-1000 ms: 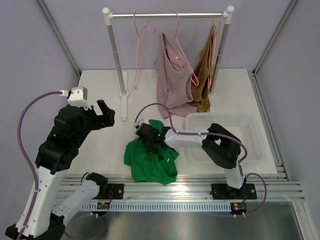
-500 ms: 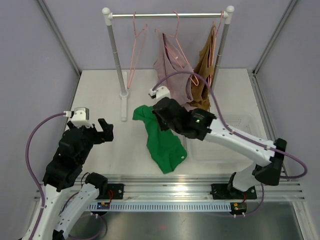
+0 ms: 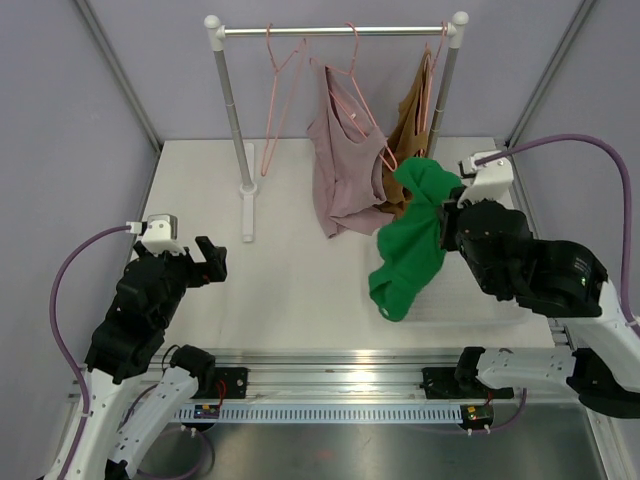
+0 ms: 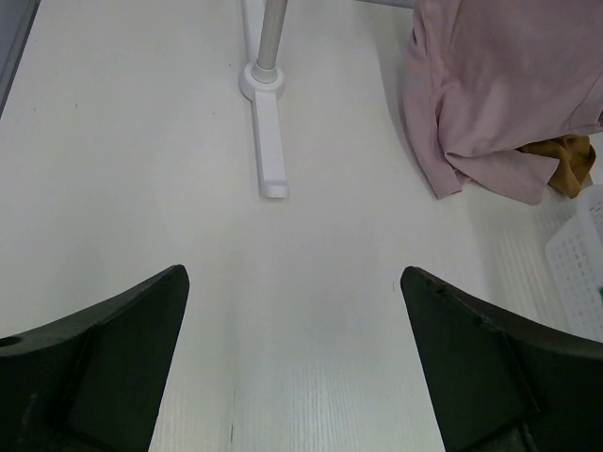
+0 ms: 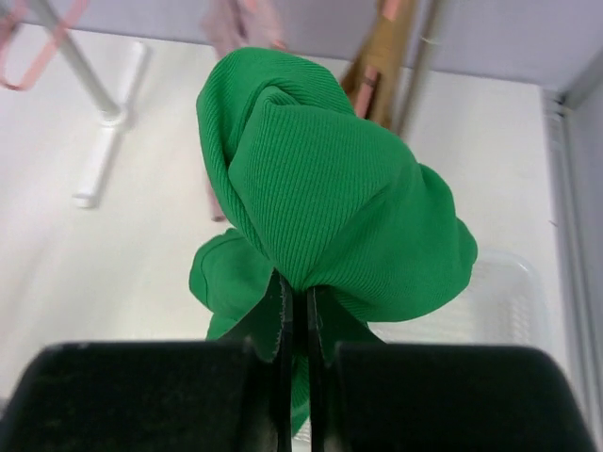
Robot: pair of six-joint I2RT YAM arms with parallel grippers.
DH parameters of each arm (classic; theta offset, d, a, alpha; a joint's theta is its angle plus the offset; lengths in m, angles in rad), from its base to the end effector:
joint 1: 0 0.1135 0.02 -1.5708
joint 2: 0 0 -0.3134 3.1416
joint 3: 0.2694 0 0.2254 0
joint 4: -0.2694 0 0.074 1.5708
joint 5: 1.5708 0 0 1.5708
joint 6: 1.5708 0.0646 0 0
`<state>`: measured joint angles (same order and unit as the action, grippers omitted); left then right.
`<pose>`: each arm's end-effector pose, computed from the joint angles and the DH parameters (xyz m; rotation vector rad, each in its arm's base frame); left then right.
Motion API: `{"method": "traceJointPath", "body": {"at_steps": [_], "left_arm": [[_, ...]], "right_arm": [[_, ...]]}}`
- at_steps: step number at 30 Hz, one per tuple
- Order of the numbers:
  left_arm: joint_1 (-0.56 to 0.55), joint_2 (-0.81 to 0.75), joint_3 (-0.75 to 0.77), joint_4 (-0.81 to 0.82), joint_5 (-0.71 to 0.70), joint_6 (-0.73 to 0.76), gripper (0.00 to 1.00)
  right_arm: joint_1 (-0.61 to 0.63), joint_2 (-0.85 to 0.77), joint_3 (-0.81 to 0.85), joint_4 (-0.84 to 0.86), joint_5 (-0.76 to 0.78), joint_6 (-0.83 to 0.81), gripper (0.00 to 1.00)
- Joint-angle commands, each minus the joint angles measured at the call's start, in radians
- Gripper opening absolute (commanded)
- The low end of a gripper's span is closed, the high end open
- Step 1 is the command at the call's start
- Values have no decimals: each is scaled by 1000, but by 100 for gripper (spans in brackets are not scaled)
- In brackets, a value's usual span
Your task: Remove the tank top from the hanger
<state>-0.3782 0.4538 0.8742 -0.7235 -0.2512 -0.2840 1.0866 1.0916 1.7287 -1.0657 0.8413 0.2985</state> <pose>0.0455 -0.0008 0.3536 -0.0849 1.8681 -0.2226 0.0989 0.0846 0.5204 -0.2111 1.8410 0.1175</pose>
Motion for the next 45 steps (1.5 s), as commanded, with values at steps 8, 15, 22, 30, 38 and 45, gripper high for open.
{"method": "traceJointPath", "body": {"at_steps": [8,15,22,30,38,45], "left_arm": [[2,23,17,53,-8,-23,99],[2,48,38,42,45,-58,99],[2,120,208,25,168,-110,99],[-10,291,414,185,392,-239,99],[-244,655,771,148,139,-211,99],[-372,1078,1169,98,-75,-173,99]], "right_arm": [[-279,-145,-526,-34,41,255,0],[-353,-95,-639,70,-43,287,6],[-356,-25,-581,24,-42,306,99],[-356,-140,-514,65,-59,223,100],[-356,-343,-609,233,-263,195,99],[-356,-455,-632,262,-401,228,100]]}}
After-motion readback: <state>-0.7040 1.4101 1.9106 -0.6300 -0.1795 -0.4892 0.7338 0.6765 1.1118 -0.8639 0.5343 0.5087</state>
